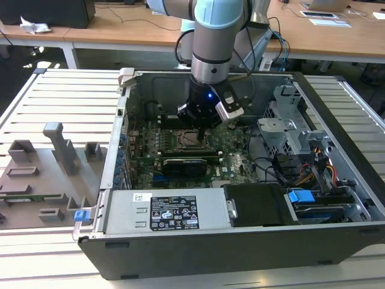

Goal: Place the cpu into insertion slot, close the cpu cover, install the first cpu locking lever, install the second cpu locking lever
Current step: 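Install the first cpu locking lever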

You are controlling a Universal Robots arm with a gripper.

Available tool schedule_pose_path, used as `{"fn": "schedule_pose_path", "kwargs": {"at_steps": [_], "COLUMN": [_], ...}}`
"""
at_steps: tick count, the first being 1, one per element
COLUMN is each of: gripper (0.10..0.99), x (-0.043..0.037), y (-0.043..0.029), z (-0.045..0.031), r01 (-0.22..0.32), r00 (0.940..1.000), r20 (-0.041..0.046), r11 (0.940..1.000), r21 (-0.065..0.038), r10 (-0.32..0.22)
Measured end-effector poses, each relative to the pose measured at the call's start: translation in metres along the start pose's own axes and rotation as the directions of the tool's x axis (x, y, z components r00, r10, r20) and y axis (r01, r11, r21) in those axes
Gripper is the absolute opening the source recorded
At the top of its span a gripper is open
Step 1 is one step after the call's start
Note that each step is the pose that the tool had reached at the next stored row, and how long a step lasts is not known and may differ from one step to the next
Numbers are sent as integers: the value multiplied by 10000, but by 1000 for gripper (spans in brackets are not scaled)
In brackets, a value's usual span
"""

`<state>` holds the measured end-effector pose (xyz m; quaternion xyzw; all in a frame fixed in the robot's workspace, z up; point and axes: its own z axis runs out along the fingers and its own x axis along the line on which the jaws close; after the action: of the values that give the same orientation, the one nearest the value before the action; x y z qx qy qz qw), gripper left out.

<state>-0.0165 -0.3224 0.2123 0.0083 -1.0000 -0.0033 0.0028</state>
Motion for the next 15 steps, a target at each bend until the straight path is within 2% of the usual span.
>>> {"fn": "schedule_pose_path", "kwargs": {"at_steps": [2,6,7,10,11,15], "gripper": [106,106,106,106,106,106], "x": [1,1,2,2,2,3], "y": [-18,-17,-17,-16,-15,-15], "z": [-10,-168,-237,-348,-413,-559], "r01": [0,0,0,0,0,0], "r00": [10000,10000,10000,10000,10000,10000], "r20": [-1,0,0,-1,0,0], "r11": [10000,10000,10000,10000,10000,10000], "r21": [0,-3,-4,-2,-3,-3], "r10": [0,0,0,0,0,0]}}
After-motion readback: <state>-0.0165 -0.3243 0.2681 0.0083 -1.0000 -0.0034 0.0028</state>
